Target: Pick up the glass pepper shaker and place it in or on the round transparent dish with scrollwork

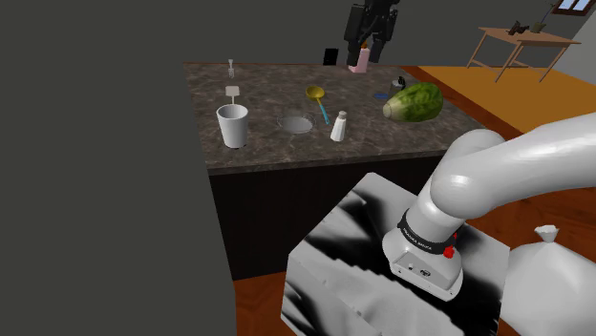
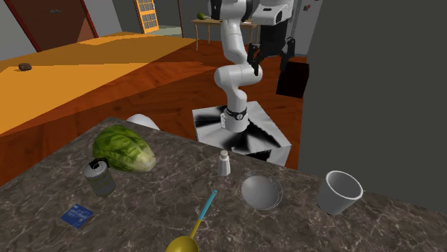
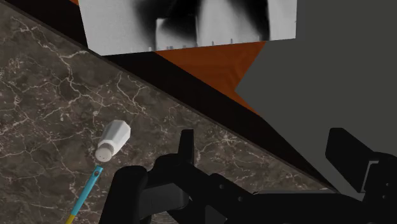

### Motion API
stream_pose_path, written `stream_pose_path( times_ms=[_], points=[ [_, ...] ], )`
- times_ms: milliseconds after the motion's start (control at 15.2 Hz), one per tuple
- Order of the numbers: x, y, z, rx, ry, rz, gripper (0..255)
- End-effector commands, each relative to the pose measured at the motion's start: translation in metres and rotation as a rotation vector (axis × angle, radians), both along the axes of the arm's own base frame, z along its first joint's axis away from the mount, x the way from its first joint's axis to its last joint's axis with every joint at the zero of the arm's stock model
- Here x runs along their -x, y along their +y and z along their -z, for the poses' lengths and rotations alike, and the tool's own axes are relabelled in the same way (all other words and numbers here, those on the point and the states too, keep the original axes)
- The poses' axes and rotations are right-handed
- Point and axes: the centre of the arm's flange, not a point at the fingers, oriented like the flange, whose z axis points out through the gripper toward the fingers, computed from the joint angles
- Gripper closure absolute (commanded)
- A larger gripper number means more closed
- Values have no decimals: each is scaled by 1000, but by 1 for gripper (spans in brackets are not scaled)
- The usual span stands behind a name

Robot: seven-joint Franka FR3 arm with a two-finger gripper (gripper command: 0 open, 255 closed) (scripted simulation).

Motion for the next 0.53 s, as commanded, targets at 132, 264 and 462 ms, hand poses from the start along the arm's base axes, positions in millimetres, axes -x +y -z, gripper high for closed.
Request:
stream_pose_path(
  times_ms=[132,264,462],
  points=[
    [-8,-16,19,0,-3,-3,0],
    [-15,-33,38,-1,-6,-6,0],
    [-27,-57,67,-1,-11,-11,0]
  ],
)
